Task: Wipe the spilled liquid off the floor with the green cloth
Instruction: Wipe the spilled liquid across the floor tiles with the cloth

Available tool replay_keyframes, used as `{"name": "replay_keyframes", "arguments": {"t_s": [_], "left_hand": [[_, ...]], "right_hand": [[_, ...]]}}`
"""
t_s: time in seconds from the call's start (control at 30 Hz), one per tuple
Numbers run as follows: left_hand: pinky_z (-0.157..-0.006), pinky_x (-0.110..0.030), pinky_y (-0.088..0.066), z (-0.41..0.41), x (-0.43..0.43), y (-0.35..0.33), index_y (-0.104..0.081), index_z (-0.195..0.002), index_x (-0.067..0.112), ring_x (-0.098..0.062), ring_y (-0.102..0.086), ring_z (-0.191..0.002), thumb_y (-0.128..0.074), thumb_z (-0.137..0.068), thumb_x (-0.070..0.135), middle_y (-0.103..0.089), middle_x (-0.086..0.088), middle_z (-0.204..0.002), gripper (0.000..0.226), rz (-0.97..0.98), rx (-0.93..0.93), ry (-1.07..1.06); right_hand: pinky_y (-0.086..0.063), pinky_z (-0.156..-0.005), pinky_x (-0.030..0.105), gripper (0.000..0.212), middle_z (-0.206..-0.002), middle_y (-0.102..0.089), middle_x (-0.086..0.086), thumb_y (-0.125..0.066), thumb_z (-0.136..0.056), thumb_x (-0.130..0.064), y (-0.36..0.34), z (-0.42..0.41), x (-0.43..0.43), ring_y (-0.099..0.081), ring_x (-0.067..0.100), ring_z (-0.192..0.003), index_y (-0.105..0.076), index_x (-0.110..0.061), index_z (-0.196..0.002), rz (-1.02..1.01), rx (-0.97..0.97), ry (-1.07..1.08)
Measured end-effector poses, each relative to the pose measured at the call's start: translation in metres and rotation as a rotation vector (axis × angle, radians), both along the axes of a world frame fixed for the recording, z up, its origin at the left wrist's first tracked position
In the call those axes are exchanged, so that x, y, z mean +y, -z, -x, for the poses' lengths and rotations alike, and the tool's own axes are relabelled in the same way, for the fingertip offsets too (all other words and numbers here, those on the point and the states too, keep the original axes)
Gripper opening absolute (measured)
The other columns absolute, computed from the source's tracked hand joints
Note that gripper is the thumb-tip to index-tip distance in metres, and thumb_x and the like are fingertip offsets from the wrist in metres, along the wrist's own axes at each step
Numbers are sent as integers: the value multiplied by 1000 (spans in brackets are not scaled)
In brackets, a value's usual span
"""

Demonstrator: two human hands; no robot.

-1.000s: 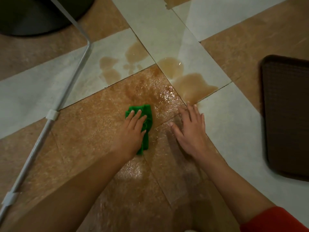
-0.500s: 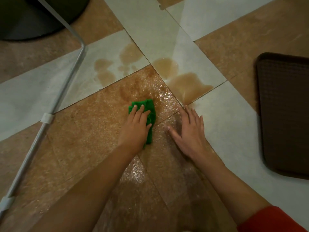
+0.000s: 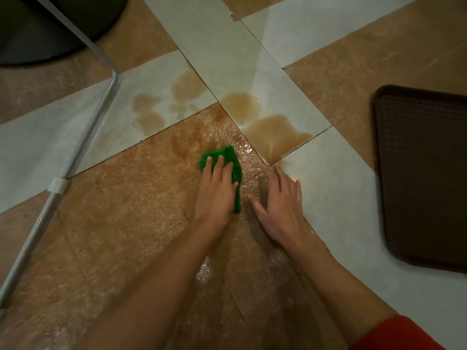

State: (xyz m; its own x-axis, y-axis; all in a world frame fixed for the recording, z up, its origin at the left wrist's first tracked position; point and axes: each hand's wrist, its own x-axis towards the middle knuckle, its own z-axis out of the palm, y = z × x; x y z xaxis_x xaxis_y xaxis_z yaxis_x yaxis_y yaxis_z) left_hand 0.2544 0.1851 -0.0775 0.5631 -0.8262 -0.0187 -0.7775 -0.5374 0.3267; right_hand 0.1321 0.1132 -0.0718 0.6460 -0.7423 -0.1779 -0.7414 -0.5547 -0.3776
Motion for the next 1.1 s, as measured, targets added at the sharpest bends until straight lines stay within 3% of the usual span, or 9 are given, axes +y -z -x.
{"name": "replay_keyframes", "arguments": {"t_s": [0.1, 0.23, 0.5, 0.63, 0.7, 0.8, 0.9, 1.03, 1.1], "left_hand": [[-112, -42, -16, 22, -2, 3, -42, -134, 1, -36, -28, -136, -55, -91, 19, -40, -21, -141, 49, -52, -22, 99], [-111, -38, -3, 10, 25, 6, -35, -140, 9, -31, -15, -141, -47, -95, 26, -29, -13, -149, 50, -43, -3, 244], [-112, -33, 3, 7, -4, 1, -23, -145, 10, -29, -4, -143, -32, -100, 29, -16, -12, -154, 49, -42, -2, 20], [-103, -42, -31, 3, 23, 9, -51, -128, 7, -35, -40, -130, -52, -87, 30, -50, -15, -135, 47, -130, -71, 286], [-100, -45, -39, -13, 27, 10, -49, -130, 8, -35, -37, -131, -46, -88, 34, -48, -15, -137, 49, -195, -118, 296], [-114, -40, -14, -17, 4, 3, -24, -144, 12, -31, -9, -142, -33, -99, 33, -19, -11, -153, 51, -211, -61, 123], [-113, -37, -2, 6, -14, 0, -24, -144, 10, -32, -8, -142, -34, -100, 29, -19, -13, -153, 49, -133, -30, 53], [-102, -40, -35, 14, 10, 5, -53, -127, 9, -34, -43, -128, -58, -88, 30, -52, -12, -134, 44, -133, -70, 298], [-89, -41, -49, -1, 22, 7, -60, -119, 11, -33, -52, -119, -47, -87, 34, -59, -11, -125, 41, -130, -104, 383]], "right_hand": [[-4, -118, 46, 65, -155, -22, 5, -34, -90, -53, -2, -1, -3, -16, 22, -143, -25, -22, -146, 4, -19, 7], [1, -117, 43, 61, -154, -24, 2, -36, -92, -52, 1, 5, -5, -14, 22, -143, -26, -25, -145, 13, 4, 2], [2, -118, 44, 62, -154, -24, 2, -35, -92, -53, 2, 9, -7, -12, 22, -144, -26, -24, -145, 11, 54, 9], [3, -118, 44, 61, -155, -20, 2, -41, -93, -50, -1, 7, -9, -9, 22, -144, -23, -26, -146, -12, 36, 23], [3, -119, 43, 62, -156, -18, 2, -40, -93, -50, -1, 7, -9, -8, 22, -144, -22, -26, -146, -22, 23, 25], [1, -119, 43, 62, -157, -13, 3, -41, -93, -50, -2, 8, -10, -7, 21, -145, -21, -25, -146, -22, 7, 36], [0, -119, 43, 63, -158, -10, 5, -44, -92, -47, -3, 9, -12, -7, 21, -145, -22, -24, -146, -13, -2, 38], [2, -117, 41, 61, -158, -10, 4, -46, -91, -45, -4, 8, -13, -7, 21, -145, -25, -24, -145, -15, -28, 60], [4, -116, 40, 61, -158, -10, 3, -46, -92, -46, -3, 11, -13, -7, 21, -145, -26, -25, -145, -23, -30, 74]]}}
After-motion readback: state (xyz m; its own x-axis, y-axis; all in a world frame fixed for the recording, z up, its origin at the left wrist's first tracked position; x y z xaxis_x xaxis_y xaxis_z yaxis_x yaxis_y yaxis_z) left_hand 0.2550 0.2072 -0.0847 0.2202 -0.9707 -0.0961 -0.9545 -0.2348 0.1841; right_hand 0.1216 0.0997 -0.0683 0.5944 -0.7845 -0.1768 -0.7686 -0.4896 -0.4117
